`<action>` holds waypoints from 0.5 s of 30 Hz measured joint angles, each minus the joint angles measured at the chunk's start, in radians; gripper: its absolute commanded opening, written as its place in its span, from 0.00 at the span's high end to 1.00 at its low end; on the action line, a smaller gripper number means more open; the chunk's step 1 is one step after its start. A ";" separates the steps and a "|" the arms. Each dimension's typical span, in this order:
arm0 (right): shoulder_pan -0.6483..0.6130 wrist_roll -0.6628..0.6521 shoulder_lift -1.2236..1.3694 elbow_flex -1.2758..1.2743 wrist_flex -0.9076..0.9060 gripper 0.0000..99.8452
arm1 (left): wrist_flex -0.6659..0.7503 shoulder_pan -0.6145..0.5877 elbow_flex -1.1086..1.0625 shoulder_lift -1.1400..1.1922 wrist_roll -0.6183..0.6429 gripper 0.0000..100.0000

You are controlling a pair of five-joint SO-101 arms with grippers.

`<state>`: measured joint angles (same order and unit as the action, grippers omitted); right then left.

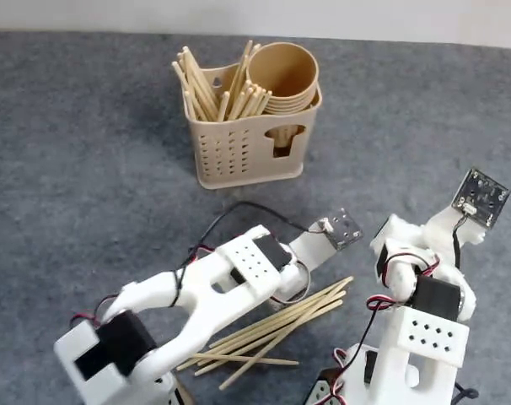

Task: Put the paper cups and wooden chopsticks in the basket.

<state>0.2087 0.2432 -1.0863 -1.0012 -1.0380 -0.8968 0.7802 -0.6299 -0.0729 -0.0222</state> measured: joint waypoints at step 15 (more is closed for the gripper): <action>-0.002 0.000 0.000 -0.003 0.000 0.99 | -0.077 -0.126 -0.109 -0.519 -0.006 0.99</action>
<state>0.2071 0.2432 -1.0863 -1.0042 -1.0380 -0.9735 0.6544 -0.7388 -0.5915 -0.0284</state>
